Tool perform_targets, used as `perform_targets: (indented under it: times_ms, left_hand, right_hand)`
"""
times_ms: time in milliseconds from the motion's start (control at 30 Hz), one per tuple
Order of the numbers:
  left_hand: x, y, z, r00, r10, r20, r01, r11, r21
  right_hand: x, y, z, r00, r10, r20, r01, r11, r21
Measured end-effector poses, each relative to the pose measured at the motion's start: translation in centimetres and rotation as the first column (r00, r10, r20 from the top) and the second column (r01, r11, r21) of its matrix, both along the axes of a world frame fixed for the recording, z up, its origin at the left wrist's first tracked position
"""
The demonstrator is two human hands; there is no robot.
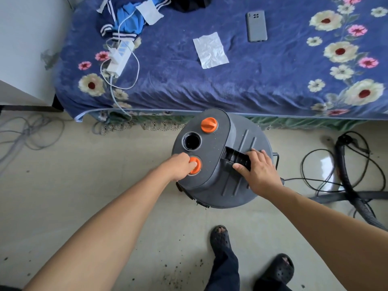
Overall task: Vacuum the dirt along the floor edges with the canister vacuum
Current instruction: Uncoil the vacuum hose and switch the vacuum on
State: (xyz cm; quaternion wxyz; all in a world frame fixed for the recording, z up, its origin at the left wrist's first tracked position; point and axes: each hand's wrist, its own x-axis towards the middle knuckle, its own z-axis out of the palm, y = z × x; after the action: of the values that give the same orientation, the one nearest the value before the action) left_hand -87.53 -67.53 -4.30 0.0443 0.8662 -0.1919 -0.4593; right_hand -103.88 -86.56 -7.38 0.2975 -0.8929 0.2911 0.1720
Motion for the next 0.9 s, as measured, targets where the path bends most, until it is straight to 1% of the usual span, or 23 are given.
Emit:
perform_targets:
  times_ms: [133, 200, 233, 267, 300, 333, 367, 400, 467, 500, 567, 600, 667, 733, 833, 900]
  left_hand:
    - [0.7, -0.2, -0.6, 0.981, -0.192, 0.034, 0.189, 0.979, 0.078]
    - [1.1, -0.6, -0.4, 0.968, -0.238, 0.080, 0.230, 0.968, 0.098]
    - [1.4, -1.1, 0.1, 0.966, -0.218, 0.136, 0.210, 0.975, 0.077]
    - [1.8, -1.7, 0.6, 0.964, -0.163, 0.212, 0.162, 0.987, 0.022]
    - [2.4, -2.6, 1.0, 0.958, -0.068, 0.280, 0.085, 0.995, -0.051]
    - [3.1, -3.7, 1.1, 0.948, 0.050, 0.314, -0.010, 0.992, -0.128]
    - [3.7, -5.0, 1.2, 0.939, 0.176, 0.297, -0.123, 0.974, -0.189]
    - [4.3, -6.2, 1.2, 0.926, 0.301, 0.227, -0.246, 0.939, -0.239]
    - [4.7, -8.4, 0.8, 0.862, 0.507, -0.004, -0.491, 0.834, -0.252]
    - [4.8, -9.3, 0.6, 0.812, 0.575, -0.097, -0.581, 0.782, -0.226]
    - [5.0, -10.4, 0.3, 0.742, 0.644, -0.188, -0.671, 0.718, -0.188]
    - [5.1, -10.7, 0.2, 0.722, 0.658, -0.215, -0.691, 0.700, -0.180]
    - [5.3, -11.0, 0.0, 0.715, 0.656, -0.241, -0.696, 0.700, -0.161]
    - [5.5, -11.0, 0.0, 0.746, 0.628, -0.220, -0.662, 0.736, -0.142]
    - [5.7, -11.1, -0.2, 0.812, 0.566, -0.142, -0.583, 0.800, -0.140]
    - [5.8, -11.0, -0.1, 0.838, 0.534, -0.116, -0.546, 0.826, -0.143]
  right_hand:
    - [0.1, -0.2, 0.2, 1.000, 0.004, -0.014, -0.004, 1.000, 0.015]
    - [0.1, -0.2, 0.2, 1.000, 0.004, -0.021, -0.003, 1.000, 0.021]
    - [0.1, -0.1, 0.2, 1.000, 0.002, -0.025, -0.001, 1.000, 0.024]
    - [0.0, -0.1, 0.1, 1.000, 0.002, -0.026, -0.002, 1.000, 0.027]
    - [0.0, -0.1, 0.1, 1.000, 0.003, -0.025, -0.002, 1.000, 0.027]
    - [0.0, -0.1, 0.0, 1.000, 0.002, -0.024, -0.002, 1.000, 0.025]
    - [0.0, -0.1, 0.0, 1.000, 0.002, -0.023, -0.002, 1.000, 0.023]
    - [0.0, -0.1, 0.0, 1.000, 0.001, -0.024, -0.001, 1.000, 0.023]
    - [0.0, -0.1, 0.0, 1.000, 0.000, -0.029, 0.000, 1.000, 0.022]
    - [0.0, -0.1, 0.0, 1.000, 0.002, -0.030, -0.001, 1.000, 0.021]
    - [0.0, -0.1, -0.1, 1.000, 0.006, -0.029, -0.006, 1.000, 0.016]
    - [0.0, -0.1, -0.2, 0.999, 0.009, -0.031, -0.009, 1.000, 0.012]
    - [-0.1, -0.1, -0.3, 0.999, 0.012, -0.036, -0.011, 1.000, 0.008]
    - [0.0, 0.0, -0.3, 0.999, 0.004, -0.032, -0.004, 1.000, 0.014]
    - [0.0, -0.1, -0.2, 0.999, -0.003, -0.041, 0.004, 1.000, 0.025]
    - [0.0, -0.1, -0.1, 0.999, -0.003, -0.043, 0.004, 1.000, 0.030]
